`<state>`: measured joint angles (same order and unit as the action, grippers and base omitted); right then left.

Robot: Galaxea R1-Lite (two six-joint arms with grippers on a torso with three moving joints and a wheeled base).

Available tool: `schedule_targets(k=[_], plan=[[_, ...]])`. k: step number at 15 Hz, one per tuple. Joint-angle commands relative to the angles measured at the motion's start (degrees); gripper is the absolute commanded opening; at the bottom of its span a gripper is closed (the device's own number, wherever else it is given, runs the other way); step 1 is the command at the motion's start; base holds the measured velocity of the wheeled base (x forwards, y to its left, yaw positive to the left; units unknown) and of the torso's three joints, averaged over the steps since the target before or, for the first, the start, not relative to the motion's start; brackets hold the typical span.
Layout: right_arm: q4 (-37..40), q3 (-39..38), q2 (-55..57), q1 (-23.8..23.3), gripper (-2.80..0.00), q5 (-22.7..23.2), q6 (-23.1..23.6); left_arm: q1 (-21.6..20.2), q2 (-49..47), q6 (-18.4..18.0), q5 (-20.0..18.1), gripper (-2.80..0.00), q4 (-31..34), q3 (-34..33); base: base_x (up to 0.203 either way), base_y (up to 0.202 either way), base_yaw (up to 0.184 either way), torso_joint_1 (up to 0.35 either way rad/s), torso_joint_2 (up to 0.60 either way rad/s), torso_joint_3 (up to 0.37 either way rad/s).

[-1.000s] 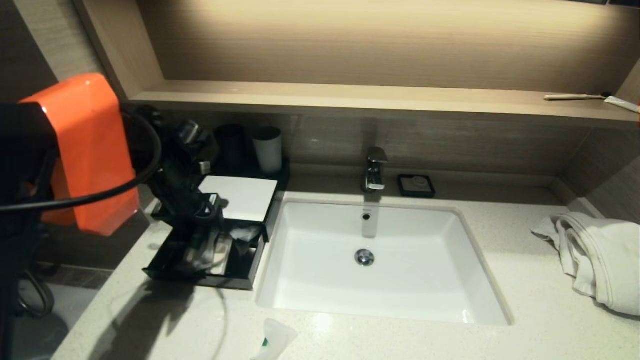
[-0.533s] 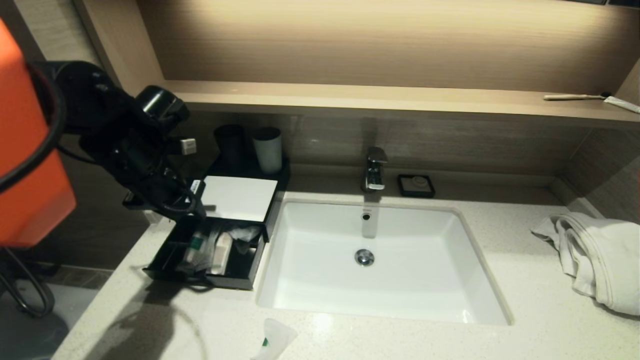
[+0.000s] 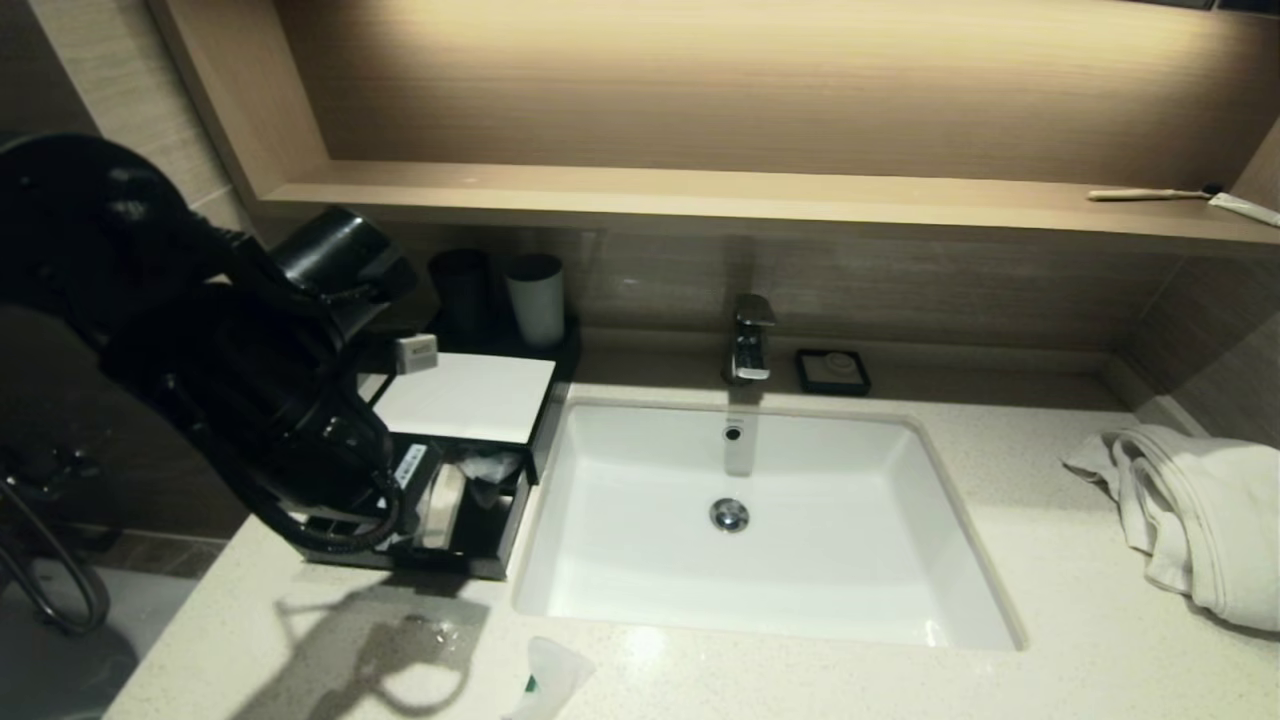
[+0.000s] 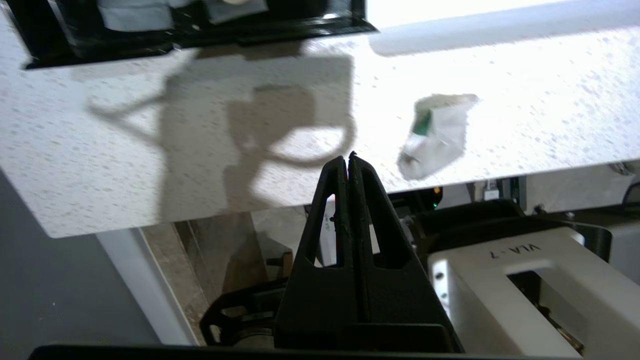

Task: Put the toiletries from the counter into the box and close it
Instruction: Pick up the bathroom toiletry

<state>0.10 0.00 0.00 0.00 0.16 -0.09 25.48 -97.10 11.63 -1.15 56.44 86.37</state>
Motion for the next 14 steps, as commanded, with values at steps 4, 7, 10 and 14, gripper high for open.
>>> schedule_targets(k=[4,7,10,14], plan=[[0.0,0.0,0.0,0.0,-2.80,0.0,0.0,12.4,0.0,6.1,0.3,-2.80,-0.7,-4.6,0.000,0.000,0.000,0.000,0.00,0.000],[0.0,0.0,0.0,0.0,-2.80,0.0,0.0,16.5,-2.3,8.7,0.7,-2.80,-5.3,-8.2,0.000,0.000,0.000,0.000,0.00,0.000],[0.0,0.0,0.0,0.0,-2.80,0.0,0.0,18.6,-3.8,9.3,0.9,-2.80,-6.3,-8.6,0.000,0.000,0.000,0.000,0.00,0.000],[0.0,0.0,0.0,0.0,-2.80,0.0,0.0,21.1,-5.7,9.5,2.9,-2.80,-6.4,-8.7,0.000,0.000,0.000,0.000,0.00,0.000]])
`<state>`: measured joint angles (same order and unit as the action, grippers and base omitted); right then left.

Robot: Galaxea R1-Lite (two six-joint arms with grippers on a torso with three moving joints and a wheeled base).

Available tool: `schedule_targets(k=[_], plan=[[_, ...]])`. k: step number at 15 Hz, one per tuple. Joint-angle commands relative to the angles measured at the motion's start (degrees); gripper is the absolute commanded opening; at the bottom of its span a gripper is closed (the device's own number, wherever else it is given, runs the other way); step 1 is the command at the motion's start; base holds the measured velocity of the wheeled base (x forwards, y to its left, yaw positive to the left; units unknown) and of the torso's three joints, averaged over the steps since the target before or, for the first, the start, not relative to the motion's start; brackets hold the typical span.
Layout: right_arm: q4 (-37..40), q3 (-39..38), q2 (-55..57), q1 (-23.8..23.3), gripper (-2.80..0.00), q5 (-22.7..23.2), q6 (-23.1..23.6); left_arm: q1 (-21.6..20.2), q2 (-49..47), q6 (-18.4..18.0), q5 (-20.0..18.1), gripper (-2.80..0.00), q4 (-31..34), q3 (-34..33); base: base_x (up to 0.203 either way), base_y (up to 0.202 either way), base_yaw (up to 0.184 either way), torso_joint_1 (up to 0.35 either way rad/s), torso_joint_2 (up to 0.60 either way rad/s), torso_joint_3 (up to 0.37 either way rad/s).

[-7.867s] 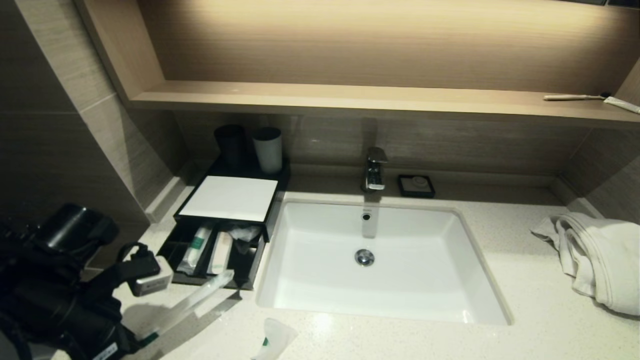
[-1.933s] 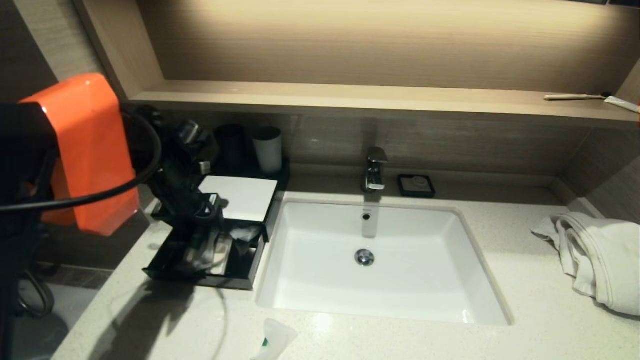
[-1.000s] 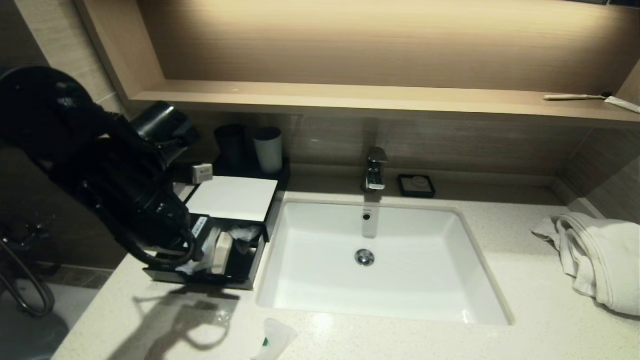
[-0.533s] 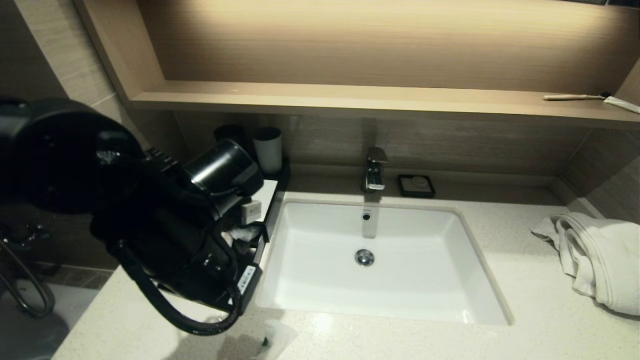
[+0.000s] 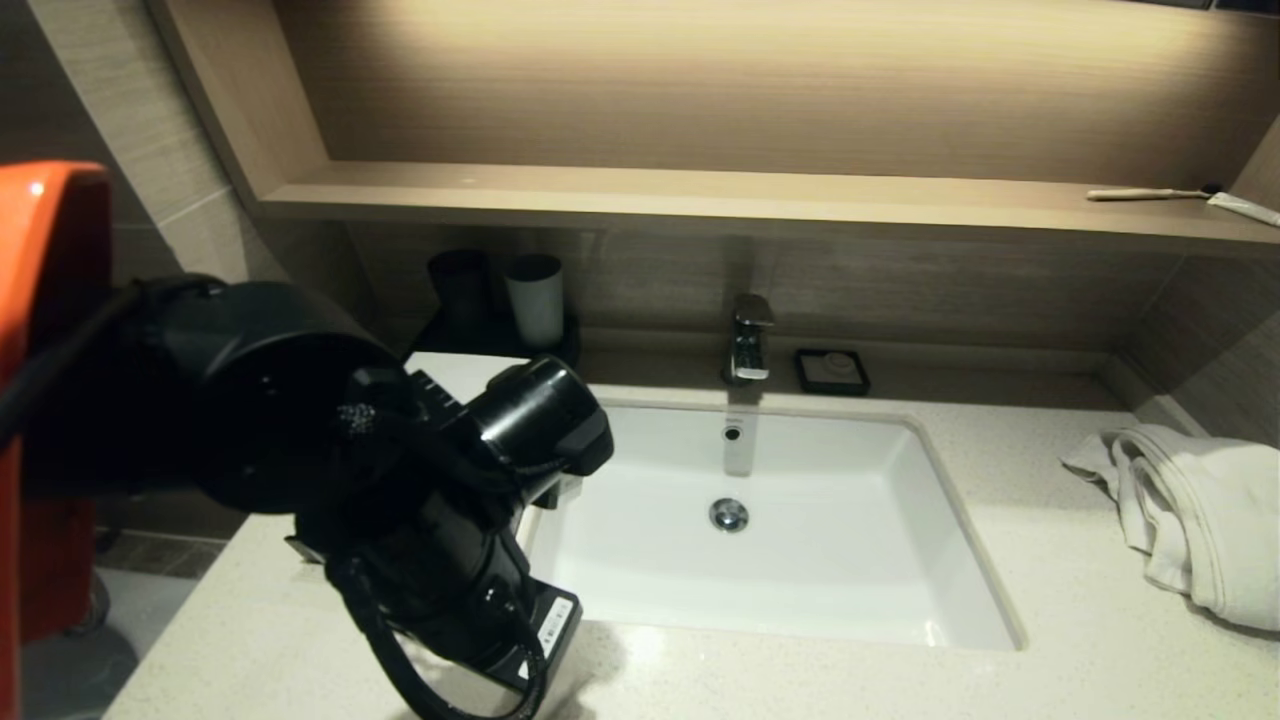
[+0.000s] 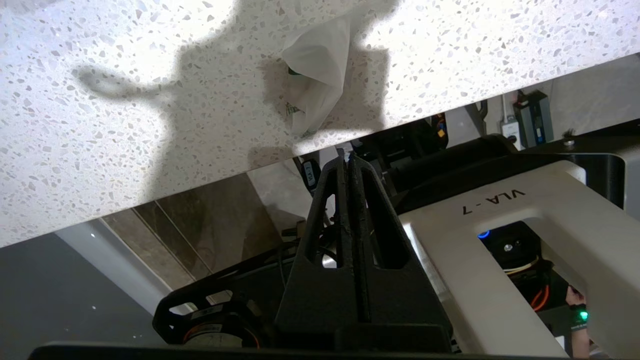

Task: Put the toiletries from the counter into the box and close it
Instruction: Pick up the bathroom toiletry

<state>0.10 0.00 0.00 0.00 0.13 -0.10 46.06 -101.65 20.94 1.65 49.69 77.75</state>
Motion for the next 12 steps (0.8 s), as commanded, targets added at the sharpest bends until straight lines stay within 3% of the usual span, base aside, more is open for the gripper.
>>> schedule_targets(k=[1,10,11,12], plan=[[0.0,0.0,0.0,0.0,-2.80,0.0,0.0,0.5,-1.4,0.0,0.3,-2.80,0.3,-0.1,0.000,0.000,0.000,0.000,0.00,0.000],[0.0,0.0,0.0,0.0,-2.80,0.0,0.0,0.5,-6.1,-0.4,2.5,-2.80,-1.5,0.0,0.000,0.000,0.000,0.000,0.00,0.000],[0.0,0.0,0.0,0.0,-2.80,0.0,0.0,0.5,-6.4,-0.4,2.6,0.00,-1.9,0.0,0.000,0.000,0.000,0.000,0.00,0.000],[0.0,0.0,0.0,0.0,-2.80,0.0,0.0,0.5,-6.5,-0.4,2.6,0.00,-2.1,0.1,0.000,0.000,0.000,0.000,0.00,0.000]])
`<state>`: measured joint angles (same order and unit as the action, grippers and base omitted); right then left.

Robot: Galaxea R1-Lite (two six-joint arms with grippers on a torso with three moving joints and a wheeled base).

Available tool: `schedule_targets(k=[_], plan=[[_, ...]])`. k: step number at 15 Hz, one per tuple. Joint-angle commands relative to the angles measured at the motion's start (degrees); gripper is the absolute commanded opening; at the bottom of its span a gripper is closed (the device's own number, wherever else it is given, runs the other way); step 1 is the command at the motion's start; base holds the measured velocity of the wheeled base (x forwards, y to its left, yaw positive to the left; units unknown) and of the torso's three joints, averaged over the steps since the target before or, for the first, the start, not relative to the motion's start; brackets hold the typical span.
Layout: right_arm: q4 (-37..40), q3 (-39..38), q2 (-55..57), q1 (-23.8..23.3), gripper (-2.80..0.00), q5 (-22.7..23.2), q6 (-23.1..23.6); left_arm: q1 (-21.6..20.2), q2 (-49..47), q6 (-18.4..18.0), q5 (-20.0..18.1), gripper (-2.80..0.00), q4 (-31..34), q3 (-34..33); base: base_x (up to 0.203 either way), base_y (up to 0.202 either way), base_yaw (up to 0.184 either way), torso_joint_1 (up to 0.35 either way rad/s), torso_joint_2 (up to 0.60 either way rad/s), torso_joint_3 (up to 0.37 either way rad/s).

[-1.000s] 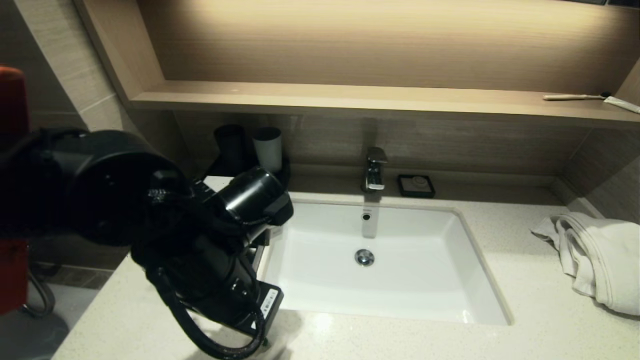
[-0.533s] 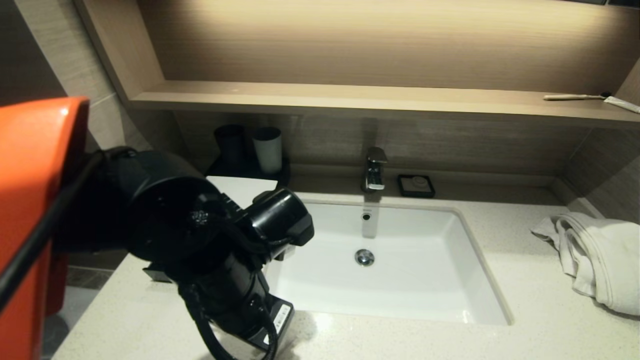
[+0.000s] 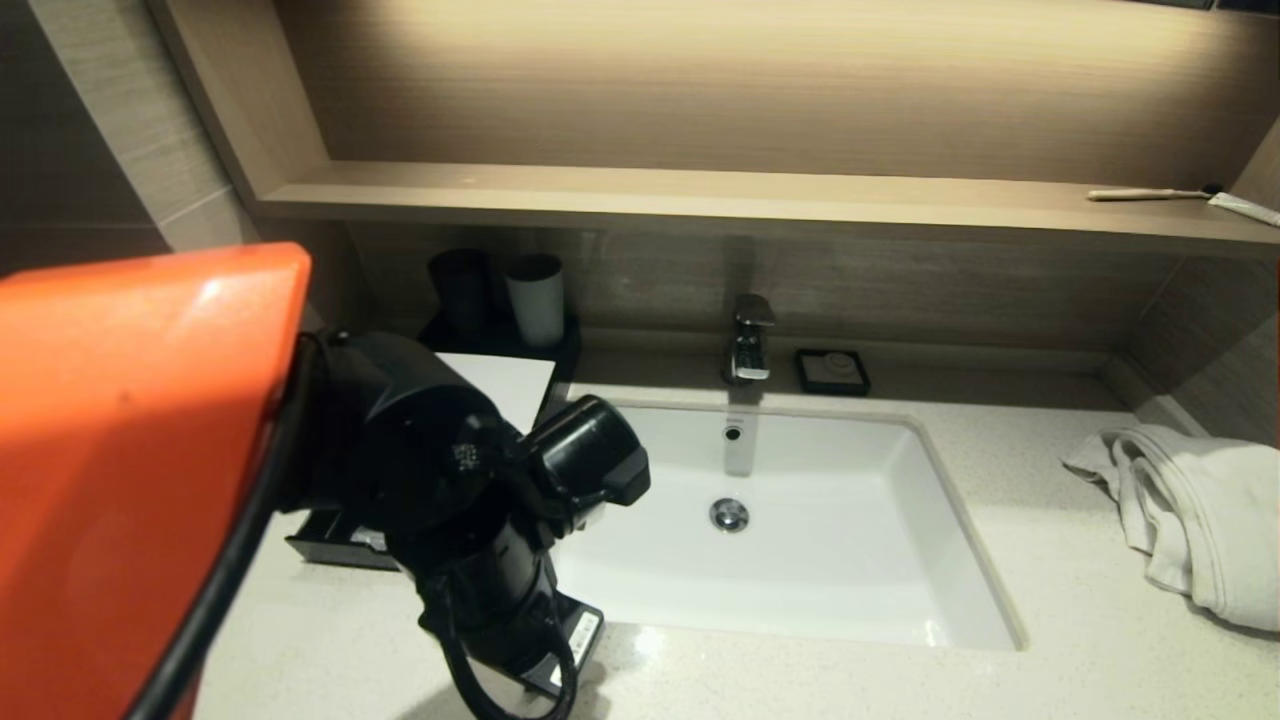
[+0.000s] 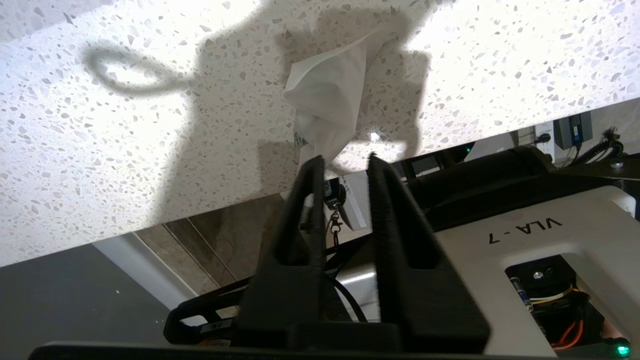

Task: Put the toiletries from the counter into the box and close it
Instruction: Pick up the bathroom toiletry

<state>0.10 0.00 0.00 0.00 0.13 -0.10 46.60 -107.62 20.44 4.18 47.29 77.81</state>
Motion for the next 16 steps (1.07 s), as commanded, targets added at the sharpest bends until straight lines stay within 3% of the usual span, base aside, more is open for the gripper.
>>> schedule_targets(k=[1,16], plan=[[0.0,0.0,0.0,0.0,-2.80,0.0,0.0,0.0,-1.3,0.2,0.0,0.00,0.0,0.4,0.000,0.000,0.000,0.000,0.00,0.000],[0.0,0.0,0.0,0.0,-2.80,0.0,0.0,-0.1,-6.3,0.6,0.7,0.00,-0.4,-0.1,0.000,0.000,0.000,0.000,0.00,0.000]])
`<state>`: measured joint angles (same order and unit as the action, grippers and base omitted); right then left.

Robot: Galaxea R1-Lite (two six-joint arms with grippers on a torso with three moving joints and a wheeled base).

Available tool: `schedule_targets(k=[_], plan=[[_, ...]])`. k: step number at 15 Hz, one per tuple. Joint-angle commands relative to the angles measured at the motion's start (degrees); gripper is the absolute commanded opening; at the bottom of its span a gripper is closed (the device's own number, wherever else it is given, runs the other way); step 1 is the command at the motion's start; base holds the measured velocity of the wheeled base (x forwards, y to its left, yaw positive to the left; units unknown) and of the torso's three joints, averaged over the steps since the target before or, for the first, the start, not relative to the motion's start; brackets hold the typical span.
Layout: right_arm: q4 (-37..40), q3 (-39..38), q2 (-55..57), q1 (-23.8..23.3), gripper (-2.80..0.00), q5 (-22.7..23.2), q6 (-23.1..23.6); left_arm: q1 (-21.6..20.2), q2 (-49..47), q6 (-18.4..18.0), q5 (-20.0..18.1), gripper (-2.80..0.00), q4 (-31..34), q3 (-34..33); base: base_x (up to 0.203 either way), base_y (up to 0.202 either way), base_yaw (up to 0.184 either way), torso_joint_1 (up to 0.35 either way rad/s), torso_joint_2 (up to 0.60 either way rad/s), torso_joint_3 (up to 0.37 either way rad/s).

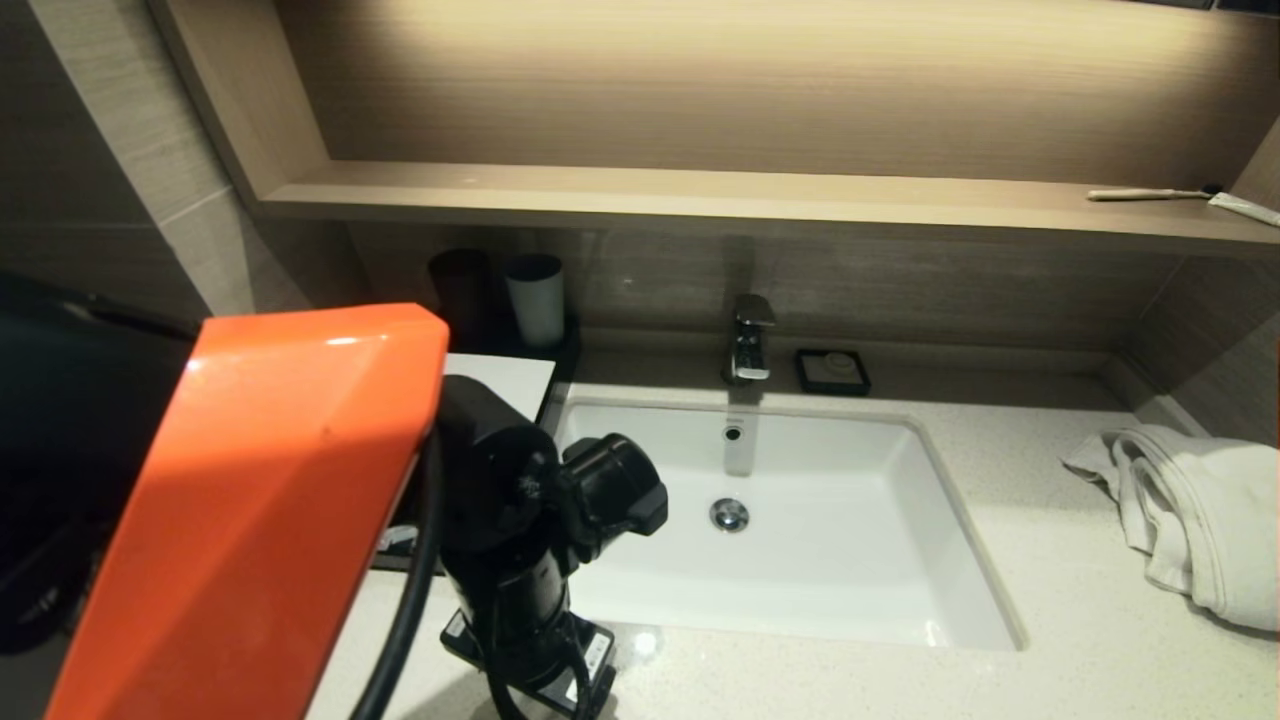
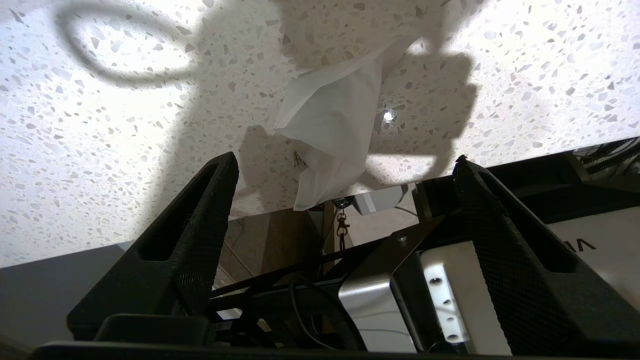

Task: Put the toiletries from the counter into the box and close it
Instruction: Pick up the bathroom toiletry

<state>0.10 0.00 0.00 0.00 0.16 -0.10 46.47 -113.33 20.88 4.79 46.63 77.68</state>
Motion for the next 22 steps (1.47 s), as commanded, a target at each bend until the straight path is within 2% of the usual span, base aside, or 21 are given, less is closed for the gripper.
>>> schedule_targets(k=[1,7,12,13,22], plan=[[0.0,0.0,0.0,0.0,-2.80,0.0,0.0,0.0,-1.1,0.1,0.0,0.00,-0.3,0.1,0.000,0.000,0.000,0.000,0.00,0.000],[0.0,0.0,0.0,0.0,-2.80,0.0,0.0,0.0,-2.4,0.2,0.2,0.00,-3.7,0.1,0.000,0.000,0.000,0.000,0.00,0.000],[0.0,0.0,0.0,0.0,-2.80,0.0,0.0,-0.1,-2.7,0.2,0.2,0.00,-4.1,0.1,0.000,0.000,0.000,0.000,0.00,0.000],[0.0,0.0,0.0,0.0,-2.80,0.0,0.0,-0.2,-2.7,0.2,0.3,-2.80,-4.1,0.2,0.000,0.000,0.000,0.000,0.00,0.000],[0.0,0.0,0.0,-0.1,-2.80,0.0,0.0,-0.2,-2.7,0.7,0.6,-2.80,-4.1,0.2,0.000,0.000,0.000,0.000,0.00,0.000]])
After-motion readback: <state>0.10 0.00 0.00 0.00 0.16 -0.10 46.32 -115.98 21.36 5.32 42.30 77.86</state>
